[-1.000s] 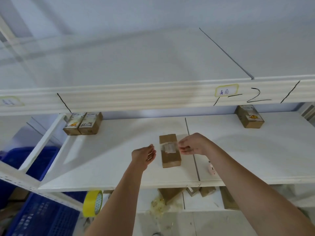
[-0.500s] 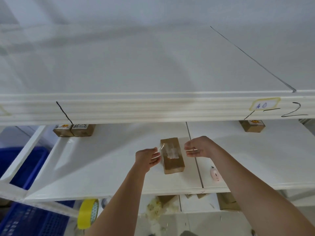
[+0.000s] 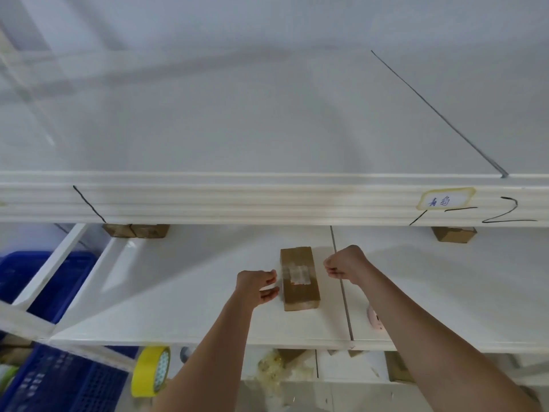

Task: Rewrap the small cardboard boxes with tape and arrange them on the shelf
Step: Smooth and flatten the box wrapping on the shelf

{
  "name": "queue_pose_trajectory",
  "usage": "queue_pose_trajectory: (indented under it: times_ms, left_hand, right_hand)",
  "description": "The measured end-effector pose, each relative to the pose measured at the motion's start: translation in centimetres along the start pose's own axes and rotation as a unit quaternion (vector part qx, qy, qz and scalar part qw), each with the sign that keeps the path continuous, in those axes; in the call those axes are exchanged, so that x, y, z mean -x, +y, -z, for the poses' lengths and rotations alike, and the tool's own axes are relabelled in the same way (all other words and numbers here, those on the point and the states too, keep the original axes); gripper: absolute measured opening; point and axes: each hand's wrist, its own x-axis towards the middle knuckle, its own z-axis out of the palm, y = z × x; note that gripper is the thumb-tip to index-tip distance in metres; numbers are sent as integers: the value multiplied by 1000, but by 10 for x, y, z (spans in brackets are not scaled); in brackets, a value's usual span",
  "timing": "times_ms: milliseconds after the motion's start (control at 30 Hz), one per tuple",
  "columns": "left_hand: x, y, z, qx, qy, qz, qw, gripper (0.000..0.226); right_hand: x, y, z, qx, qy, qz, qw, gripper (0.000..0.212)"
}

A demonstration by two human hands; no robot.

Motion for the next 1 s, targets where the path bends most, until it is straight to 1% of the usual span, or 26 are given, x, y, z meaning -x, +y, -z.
queue_pose_trajectory:
  times_ms: [100, 167, 267, 367, 467, 533, 667, 767, 867, 1000]
  left_hand:
    - [-3, -5, 0, 11, 13, 2, 1000, 35]
    - [-4, -7, 0, 16, 19, -2, 1000, 32]
    - [-1, -6, -2, 39, 21, -16, 999, 26]
    - [3, -1, -3, 103, -32, -39, 993, 18]
    - [8, 3, -9, 190, -86, -45, 977, 11]
    - [10, 4, -15, 218, -101, -45, 970, 10]
    - [10, 2, -25, 252, -129, -36, 958, 16]
    - [9, -3, -31, 247, -125, -35, 960, 18]
    - [7, -9, -33, 248, -113, -36, 961, 20]
    - [1, -15, -29, 264, -101, -39, 958, 20]
  right_hand:
    - [-5, 9, -1, -23, -5, 1, 1000, 16]
    - [-5, 15, -2, -44, -12, -1, 999, 16]
    - [2, 17, -1, -82, -41, 2, 996, 11]
    - [9, 15, 1, -147, -90, 20, 985, 12]
    - [15, 14, -1, -229, -118, 60, 964, 27]
    - [17, 13, -5, -253, -120, 73, 957, 32]
    - [15, 15, -17, -230, -90, 66, 967, 29]
    - [13, 21, -22, -260, -68, 58, 962, 25]
    - [14, 27, -23, -297, -72, 48, 951, 22]
    - [10, 31, -25, -291, -64, 58, 953, 21]
